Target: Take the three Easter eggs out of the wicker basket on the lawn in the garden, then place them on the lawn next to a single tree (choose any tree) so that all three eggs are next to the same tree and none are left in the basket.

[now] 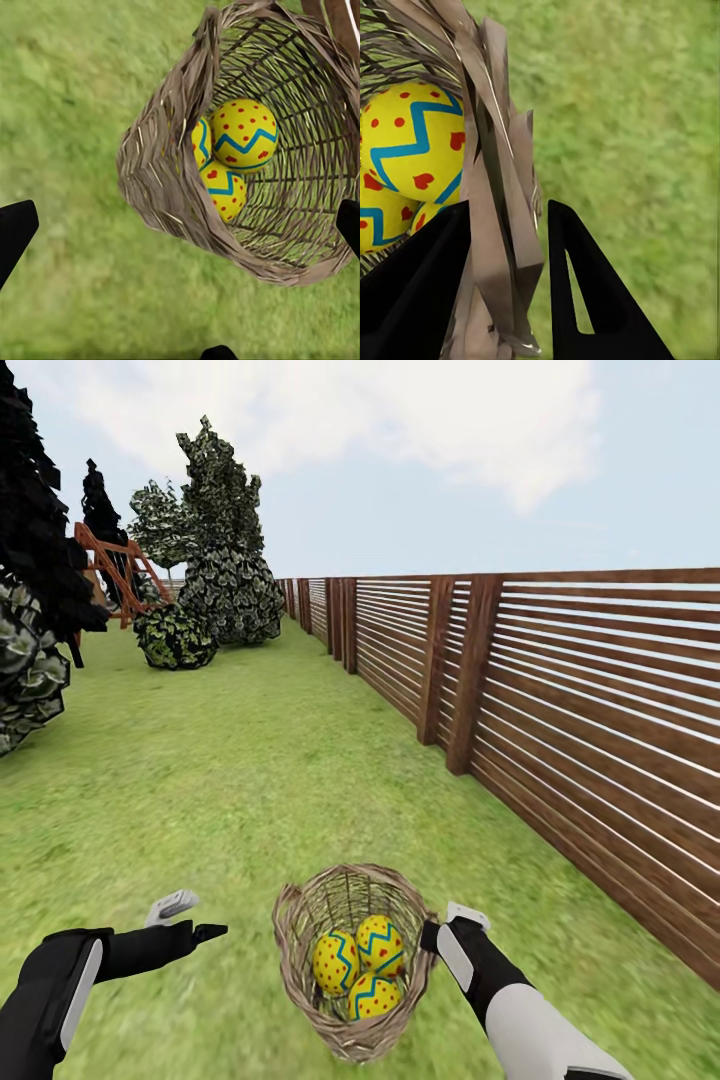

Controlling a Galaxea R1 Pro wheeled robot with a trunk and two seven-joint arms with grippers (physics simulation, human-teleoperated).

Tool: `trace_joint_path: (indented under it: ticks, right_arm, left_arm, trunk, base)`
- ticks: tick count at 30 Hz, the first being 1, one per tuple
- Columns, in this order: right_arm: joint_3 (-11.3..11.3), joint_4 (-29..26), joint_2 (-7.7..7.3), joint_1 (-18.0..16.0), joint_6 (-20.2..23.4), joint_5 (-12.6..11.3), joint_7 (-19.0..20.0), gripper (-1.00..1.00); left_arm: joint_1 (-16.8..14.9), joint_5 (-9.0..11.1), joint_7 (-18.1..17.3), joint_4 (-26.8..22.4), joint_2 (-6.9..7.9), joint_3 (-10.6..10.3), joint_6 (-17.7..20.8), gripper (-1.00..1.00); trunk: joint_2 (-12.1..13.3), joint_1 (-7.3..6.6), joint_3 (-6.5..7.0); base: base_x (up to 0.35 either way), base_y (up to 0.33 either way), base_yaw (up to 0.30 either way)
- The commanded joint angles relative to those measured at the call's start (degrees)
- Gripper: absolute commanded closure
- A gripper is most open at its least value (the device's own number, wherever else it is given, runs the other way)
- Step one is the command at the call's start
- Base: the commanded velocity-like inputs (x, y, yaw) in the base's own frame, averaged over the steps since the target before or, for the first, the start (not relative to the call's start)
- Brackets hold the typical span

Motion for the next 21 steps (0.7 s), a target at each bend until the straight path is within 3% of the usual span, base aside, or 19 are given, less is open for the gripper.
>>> trace_joint_path:
  ticks: [1,21]
  right_arm:
    - [-0.1,-0.2,0.04,0.0,0.0,-0.8,-0.3,1.00]
    - [-0.1,-0.1,0.04,0.0,0.0,-0.8,-0.3,1.00]
  left_arm:
    - [0.0,-0.2,-0.3,0.0,-0.01,0.1,0.4,-1.00]
    - [0.0,-0.2,-0.3,0.0,-0.01,0.1,0.4,-1.00]
  trunk:
    - [0.4,-0.23,0.12]
    - [8.4,-4.62,3.71]
  base:
    - [0.000,0.000,0.000]
    - [0.000,0.000,0.000]
